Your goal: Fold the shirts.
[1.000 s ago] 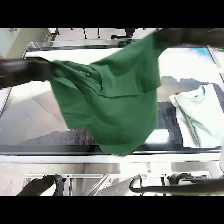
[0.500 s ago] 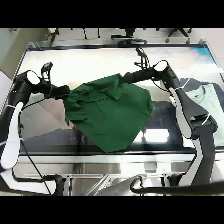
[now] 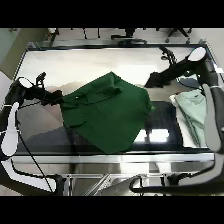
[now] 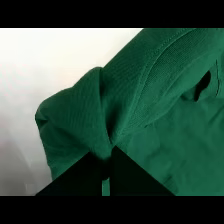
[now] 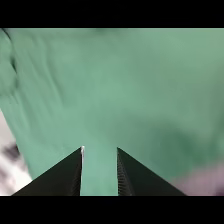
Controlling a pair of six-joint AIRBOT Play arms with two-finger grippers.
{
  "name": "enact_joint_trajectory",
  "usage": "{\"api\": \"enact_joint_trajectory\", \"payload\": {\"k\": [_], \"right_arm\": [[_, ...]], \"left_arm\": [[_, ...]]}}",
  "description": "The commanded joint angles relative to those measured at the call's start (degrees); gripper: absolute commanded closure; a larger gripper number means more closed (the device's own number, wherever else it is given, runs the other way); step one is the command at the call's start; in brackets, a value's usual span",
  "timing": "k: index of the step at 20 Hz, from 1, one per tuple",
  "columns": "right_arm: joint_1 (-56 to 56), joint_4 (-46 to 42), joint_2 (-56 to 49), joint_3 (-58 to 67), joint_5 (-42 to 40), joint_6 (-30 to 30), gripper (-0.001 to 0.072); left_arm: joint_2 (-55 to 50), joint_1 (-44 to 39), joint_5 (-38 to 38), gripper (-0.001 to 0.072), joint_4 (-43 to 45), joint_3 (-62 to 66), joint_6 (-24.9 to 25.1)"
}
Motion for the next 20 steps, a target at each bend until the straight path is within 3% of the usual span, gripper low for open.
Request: {"api": "enact_joint_trajectory", "payload": {"k": [1,3,5,9,14,16,17,18,19,20], "right_arm": [[0.52,-5.77,13.99,-21.09,1.57,5.11,0.0462],[1.9,-4.24,24.57,-40.85,-6.03,7.3,0.0451],[4.09,-0.52,31.71,-56.78,-14.73,7.85,0.0227],[11.06,9.92,34.21,-74.12,-29.86,5.81,0.0229],[22.23,14.86,26.95,-75.01,-46.47,3.41,0.0229],[24.63,21.97,23.26,-74.82,-50.27,-2.91,0.0233],[25.09,26.27,21.86,-74.38,-50.77,-7.32,0.0301],[25.09,30.29,20.79,-73.61,-50.31,-12.17,0.046],[25.09,33.31,20.33,-72.61,-50.14,-15.47,0.0499],[24.94,33.88,20.41,-71.36,-49.77,-16.81,0.0591]], "left_arm": [[-0.15,1.44,-2.93,0.0692,-0.28,-0.02,1.55],[-0.15,2.21,-3.89,0.0692,-0.66,-0.02,1.57],[-0.15,2.78,-4.39,0.0692,-1.27,-0.02,1.57],[-0.15,2.78,-4.31,0.0692,-1.29,-0.02,1.57],[-0.15,2.8,-4.44,0.0692,-1.27,-0.02,1.55],[-0.15,2.8,-4.57,0.0692,-1.27,-0.02,1.55],[-0.15,2.8,-4.81,0.0692,-1.27,-0.02,1.55],[-0.15,2.8,-5.14,0.0692,-1.27,-0.02,1.57],[-0.15,2.82,-5.55,0.0692,-1.25,-0.02,1.57],[-0.04,2.82,-6.43,0.0692,-1.25,0.0,1.57]]}}
